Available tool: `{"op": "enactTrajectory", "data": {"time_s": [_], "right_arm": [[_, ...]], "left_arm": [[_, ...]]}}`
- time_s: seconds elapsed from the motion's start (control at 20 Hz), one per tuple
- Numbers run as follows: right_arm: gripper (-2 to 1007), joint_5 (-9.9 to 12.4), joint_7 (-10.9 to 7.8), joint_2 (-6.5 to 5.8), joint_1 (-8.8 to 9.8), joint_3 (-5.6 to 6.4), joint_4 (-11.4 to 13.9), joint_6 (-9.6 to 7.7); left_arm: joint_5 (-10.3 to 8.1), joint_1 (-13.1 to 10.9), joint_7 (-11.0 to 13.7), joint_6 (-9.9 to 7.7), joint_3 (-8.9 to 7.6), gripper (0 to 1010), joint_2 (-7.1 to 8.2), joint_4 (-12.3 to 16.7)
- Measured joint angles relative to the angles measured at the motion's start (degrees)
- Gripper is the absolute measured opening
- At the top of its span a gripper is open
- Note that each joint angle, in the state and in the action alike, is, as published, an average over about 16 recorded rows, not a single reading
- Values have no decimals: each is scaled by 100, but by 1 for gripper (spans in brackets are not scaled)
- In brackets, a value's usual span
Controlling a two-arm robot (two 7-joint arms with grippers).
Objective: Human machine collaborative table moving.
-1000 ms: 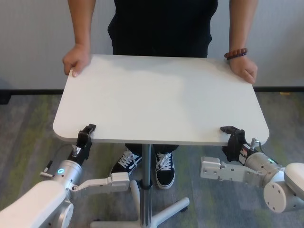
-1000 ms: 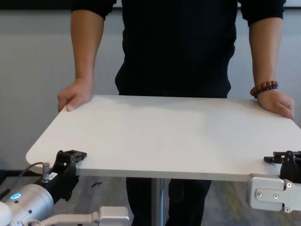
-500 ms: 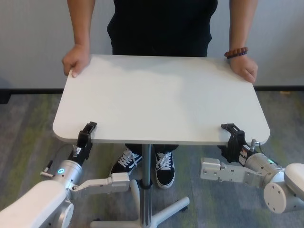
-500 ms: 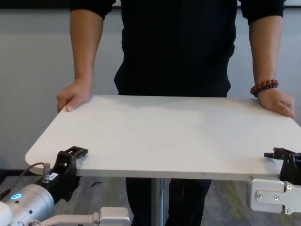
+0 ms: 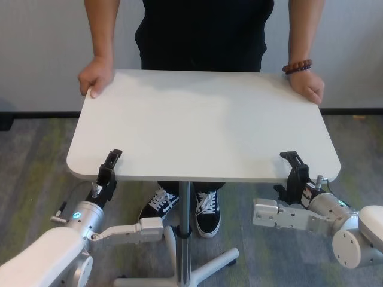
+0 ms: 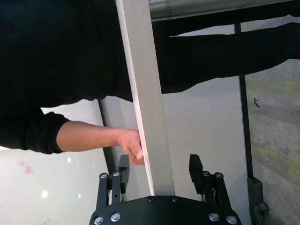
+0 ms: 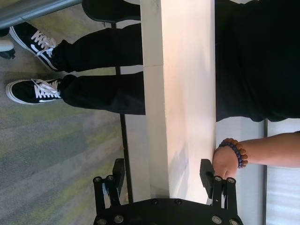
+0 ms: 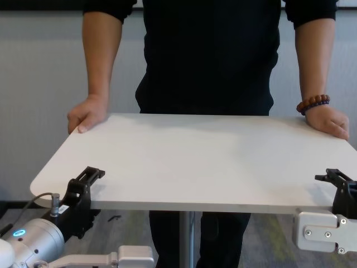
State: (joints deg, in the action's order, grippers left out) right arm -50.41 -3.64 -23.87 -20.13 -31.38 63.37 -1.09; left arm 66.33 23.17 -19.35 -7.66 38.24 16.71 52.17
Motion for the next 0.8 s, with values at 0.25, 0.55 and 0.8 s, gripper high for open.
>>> {"op": "enactTrajectory", "data": {"time_s": [0.25,0.55,0.8], "right_arm": [[989,0,2,0,0,1,1,-1],[1005,-1,4,-4,3,1,12,-1],[1005,-26,-34,-40,53,-10,129,-50]], "left_arm": [[0,0,1,1,0,911,0,0],[-15,-9,37,42,7,986,20,22],[-49,-67,143,99,15,1003,89,163]]}}
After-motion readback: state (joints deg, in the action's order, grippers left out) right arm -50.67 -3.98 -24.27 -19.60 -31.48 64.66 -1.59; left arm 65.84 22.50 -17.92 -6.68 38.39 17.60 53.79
